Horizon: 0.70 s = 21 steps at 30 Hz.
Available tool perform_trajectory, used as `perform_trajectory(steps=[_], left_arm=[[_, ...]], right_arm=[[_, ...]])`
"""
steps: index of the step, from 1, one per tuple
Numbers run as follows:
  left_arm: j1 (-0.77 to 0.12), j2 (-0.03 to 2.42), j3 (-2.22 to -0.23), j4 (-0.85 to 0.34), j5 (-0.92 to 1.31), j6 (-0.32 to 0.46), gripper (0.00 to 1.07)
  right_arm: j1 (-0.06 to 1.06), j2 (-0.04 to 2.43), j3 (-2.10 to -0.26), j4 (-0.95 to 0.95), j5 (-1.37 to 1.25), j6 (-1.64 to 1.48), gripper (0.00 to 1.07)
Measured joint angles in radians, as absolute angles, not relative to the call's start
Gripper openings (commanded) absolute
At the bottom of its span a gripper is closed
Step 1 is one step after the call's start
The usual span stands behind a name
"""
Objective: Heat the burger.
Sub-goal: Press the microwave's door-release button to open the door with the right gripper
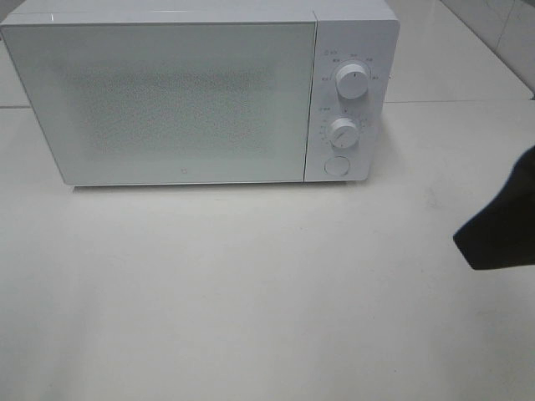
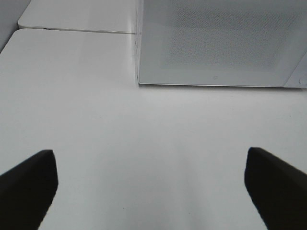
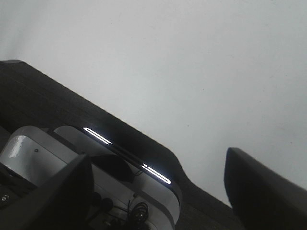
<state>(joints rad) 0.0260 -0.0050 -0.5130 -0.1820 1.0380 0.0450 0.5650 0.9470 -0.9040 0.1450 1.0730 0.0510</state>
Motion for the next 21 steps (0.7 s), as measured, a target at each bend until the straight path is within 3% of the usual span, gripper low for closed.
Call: perform_trajectory(steps=[5, 8, 10, 21], left_arm=[[0.026, -0.005, -0.513, -0.182, 1.038, 0.045, 0.98], [0.026, -0.005, -0.513, -0.182, 1.038, 0.045, 0.98], [0.026, -0.005, -0.513, -0.182, 1.038, 0.045, 0.98], [0.026, -0.005, -0.513, -0.182, 1.038, 0.045, 0.98]], right_arm=[[0.549, 0.829, -0.848, 0.098, 1.077, 0.094, 0.75], [0.483, 0.764, -0.818, 0.086, 1.079, 0.105, 0.75], [0.357, 0.661, -0.779, 0.081, 1.078, 0.1, 0.75], [0.143, 0.293, -0.637, 0.078, 1.078, 0.088, 0.75]])
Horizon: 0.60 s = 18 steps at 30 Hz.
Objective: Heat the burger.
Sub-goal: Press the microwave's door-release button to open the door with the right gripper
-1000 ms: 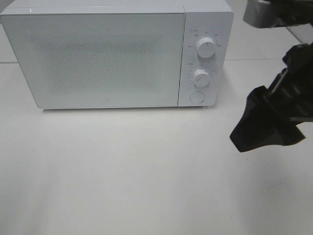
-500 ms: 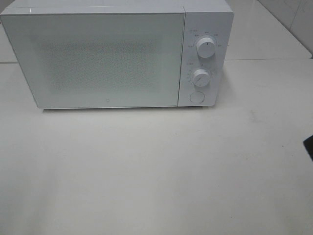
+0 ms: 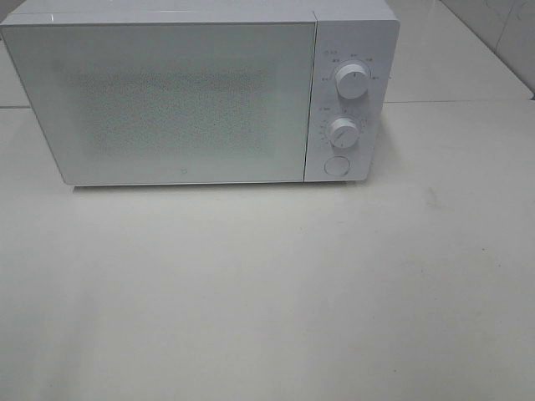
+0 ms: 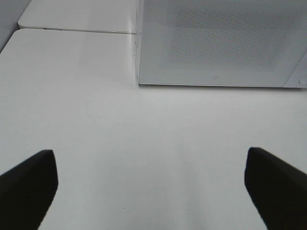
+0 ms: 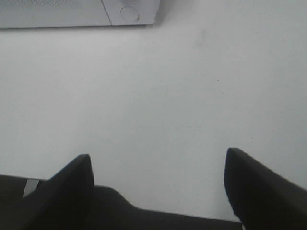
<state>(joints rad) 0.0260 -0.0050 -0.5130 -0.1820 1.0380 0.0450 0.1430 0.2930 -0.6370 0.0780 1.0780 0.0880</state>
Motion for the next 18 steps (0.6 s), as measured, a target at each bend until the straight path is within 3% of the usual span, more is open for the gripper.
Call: perform_trajectory(steps=[6, 18], left_arm=[[0.026, -0.005, -0.513, -0.182, 1.038, 0.045, 0.98], [0.026, -0.005, -0.513, -0.182, 1.038, 0.045, 0.98]], right_arm=[[0.061, 0.122, -0.567, 0.078, 1.073, 0.047, 0.75], [0.053, -0.003, -0.507, 0.077, 1.049, 0.047, 0.74]])
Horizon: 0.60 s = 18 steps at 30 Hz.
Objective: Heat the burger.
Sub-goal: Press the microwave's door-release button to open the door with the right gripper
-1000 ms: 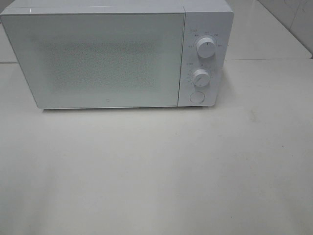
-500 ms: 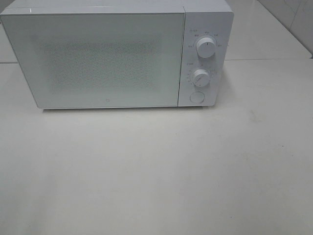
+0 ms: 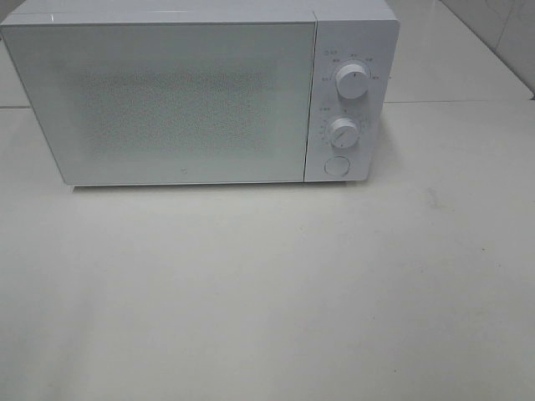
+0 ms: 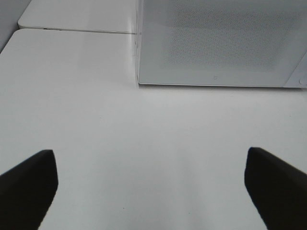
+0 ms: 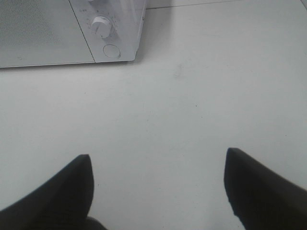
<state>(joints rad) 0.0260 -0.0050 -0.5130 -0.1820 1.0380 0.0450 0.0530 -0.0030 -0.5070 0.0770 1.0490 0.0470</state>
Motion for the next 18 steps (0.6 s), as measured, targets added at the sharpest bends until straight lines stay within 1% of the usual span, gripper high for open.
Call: perform_trajectory(steps=[18], left_arm=[[0.026, -0.005, -0.513, -0.182, 1.038, 0.045, 0.98]], right_arm=[[0.053, -0.003, -0.507, 0.077, 1.045, 0.047, 0.73]])
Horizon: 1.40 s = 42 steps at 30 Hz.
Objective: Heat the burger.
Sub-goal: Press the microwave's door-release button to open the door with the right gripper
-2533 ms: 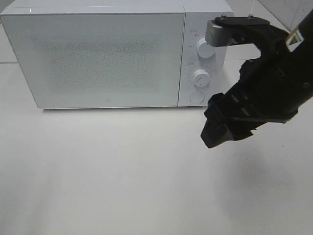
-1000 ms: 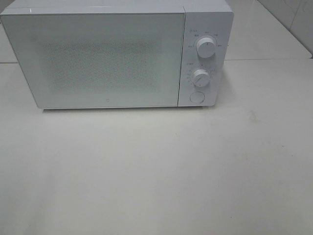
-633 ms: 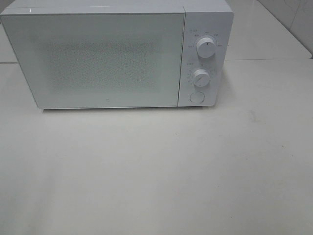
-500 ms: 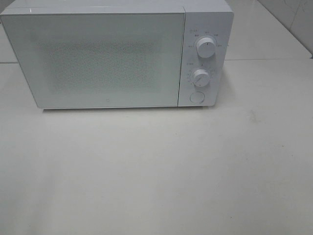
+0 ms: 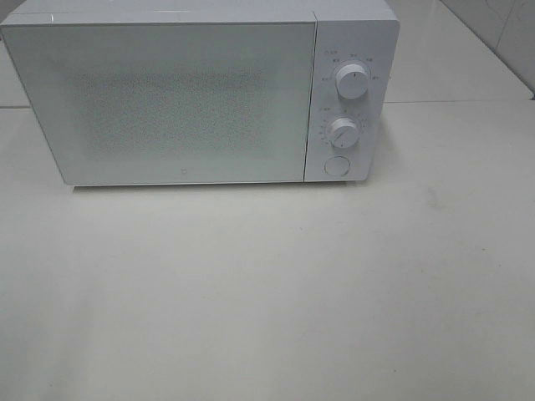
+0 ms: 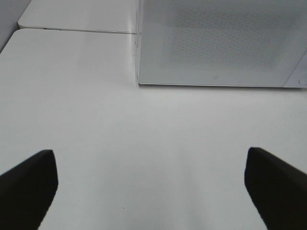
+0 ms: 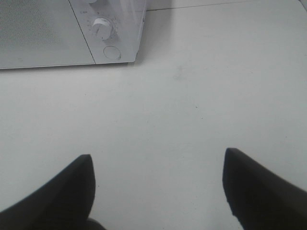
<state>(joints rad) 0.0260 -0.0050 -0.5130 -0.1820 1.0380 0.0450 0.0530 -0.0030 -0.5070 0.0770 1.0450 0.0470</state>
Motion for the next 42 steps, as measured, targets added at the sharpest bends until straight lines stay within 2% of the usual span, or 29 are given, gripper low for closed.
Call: perform_trajectory(steps=[13, 19, 27, 29, 42], left_arm=[[0.026, -0.005, -0.513, -0.182, 1.038, 0.045, 0.98], [0.026, -0.005, -0.513, -0.182, 1.038, 0.045, 0.98], [0.026, -0.005, -0.513, -0.182, 1.038, 0.045, 0.98], [0.026, -0.005, -0.513, -0.182, 1.038, 0.045, 0.98], [0.026, -0.005, -0.513, -0.182, 1.038, 0.045, 0.98]], right_arm=[[0.053, -0.003, -0.524, 0.077, 1.028, 0.047, 0.73], [0.053, 0.071, -0.544, 0.078, 0.908, 0.047, 0.73], [0.053, 0.237, -0.544, 0.078, 0.706, 0.047, 0.73], [0.053, 0.342, -0.544, 0.078, 0.632, 0.047, 0.73], [0.053, 0.682, -0.544, 0.081, 0.415, 0.047, 0.73]])
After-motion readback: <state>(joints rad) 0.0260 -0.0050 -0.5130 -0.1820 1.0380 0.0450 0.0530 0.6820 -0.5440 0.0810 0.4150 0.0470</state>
